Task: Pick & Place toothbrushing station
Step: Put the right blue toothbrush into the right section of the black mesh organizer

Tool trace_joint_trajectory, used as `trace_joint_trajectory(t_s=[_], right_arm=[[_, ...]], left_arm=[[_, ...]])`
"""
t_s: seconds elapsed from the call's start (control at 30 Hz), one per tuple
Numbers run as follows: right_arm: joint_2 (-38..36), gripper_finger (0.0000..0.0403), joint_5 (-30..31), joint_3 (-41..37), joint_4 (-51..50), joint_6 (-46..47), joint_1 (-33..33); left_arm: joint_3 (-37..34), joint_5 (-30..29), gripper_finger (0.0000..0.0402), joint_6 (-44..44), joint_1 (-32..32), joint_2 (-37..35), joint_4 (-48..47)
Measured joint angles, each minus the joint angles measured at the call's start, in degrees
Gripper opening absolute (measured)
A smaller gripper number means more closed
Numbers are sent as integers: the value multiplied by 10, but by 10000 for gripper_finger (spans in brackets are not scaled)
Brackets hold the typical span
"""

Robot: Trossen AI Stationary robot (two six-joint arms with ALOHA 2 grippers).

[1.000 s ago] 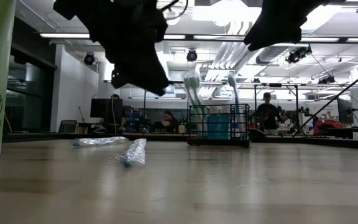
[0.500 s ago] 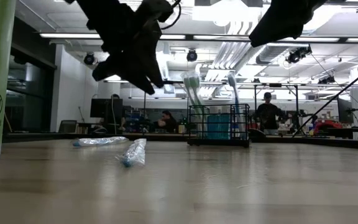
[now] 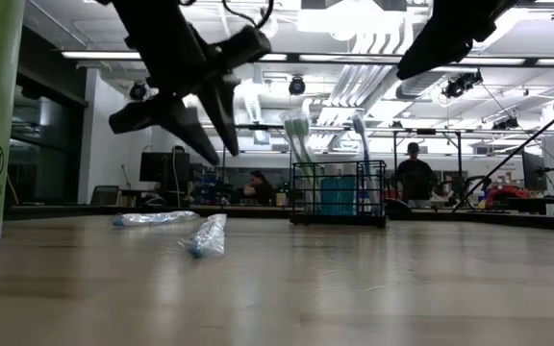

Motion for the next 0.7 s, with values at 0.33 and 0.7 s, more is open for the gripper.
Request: trace_joint_trajectory(t_s=[0.33,0.7], right_arm=[[0,152,-2,0,-15,-11,7],[0,152,0,0,-15,-14,10]], left_arm=[[3,73,107,-56,18,55,-5],[3,111,107,-69,12,77,9]])
